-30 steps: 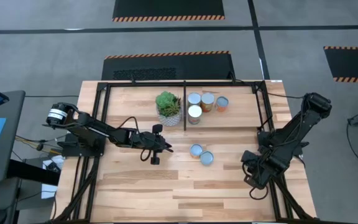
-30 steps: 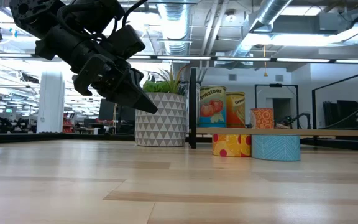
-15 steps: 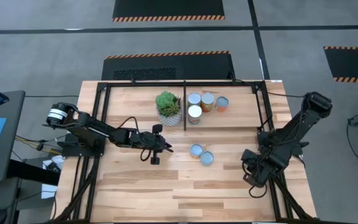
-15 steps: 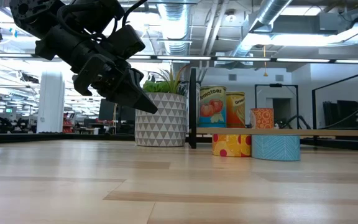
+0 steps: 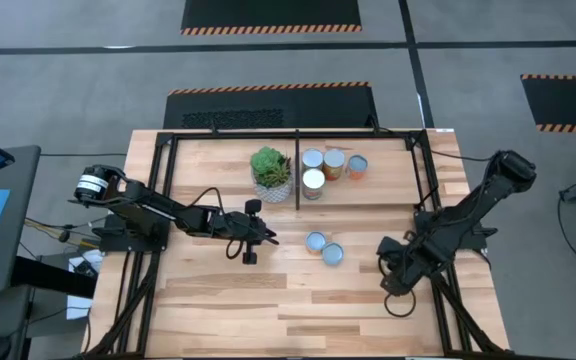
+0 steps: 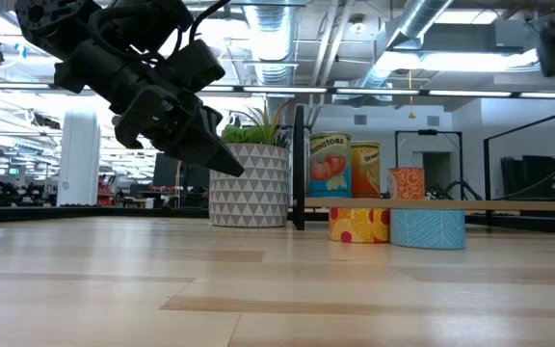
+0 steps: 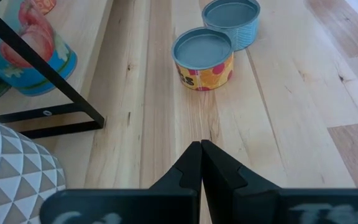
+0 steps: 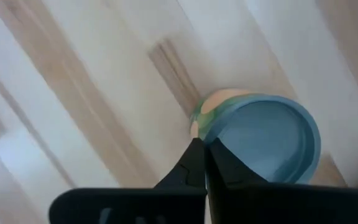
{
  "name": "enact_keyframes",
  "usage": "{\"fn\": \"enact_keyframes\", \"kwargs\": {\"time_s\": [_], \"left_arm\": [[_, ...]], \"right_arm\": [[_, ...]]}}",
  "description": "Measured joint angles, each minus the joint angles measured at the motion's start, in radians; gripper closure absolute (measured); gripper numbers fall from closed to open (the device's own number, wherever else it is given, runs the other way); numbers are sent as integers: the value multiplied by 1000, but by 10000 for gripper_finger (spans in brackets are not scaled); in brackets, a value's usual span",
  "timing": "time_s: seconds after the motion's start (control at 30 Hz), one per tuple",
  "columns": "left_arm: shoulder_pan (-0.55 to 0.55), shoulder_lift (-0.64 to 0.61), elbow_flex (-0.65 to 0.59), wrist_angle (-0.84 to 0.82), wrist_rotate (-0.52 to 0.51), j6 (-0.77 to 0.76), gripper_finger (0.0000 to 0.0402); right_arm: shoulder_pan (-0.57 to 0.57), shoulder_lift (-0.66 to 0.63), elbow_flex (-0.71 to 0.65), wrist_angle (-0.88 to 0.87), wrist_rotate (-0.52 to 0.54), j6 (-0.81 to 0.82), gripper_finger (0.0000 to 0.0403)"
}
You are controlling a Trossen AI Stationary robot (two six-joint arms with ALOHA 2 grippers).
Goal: Pick and place cans onto a shelf
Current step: Put the canned peaches on the shelf
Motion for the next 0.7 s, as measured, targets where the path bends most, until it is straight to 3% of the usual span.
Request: {"fn": "enact_keyframes", "kwargs": {"time_s": [0.23,0.53,0.7], "left_arm": [[0,0,0,1,-2,15,402],[0,0,0,1,-2,14,401],[0,0,0,1,-2,13,401]], "right_arm": [[-157,0,110,-39,94,-313,398],[-477,-1,132,-27,162,-744,398],[-640,-1,132,2,162,-867,396]]}}
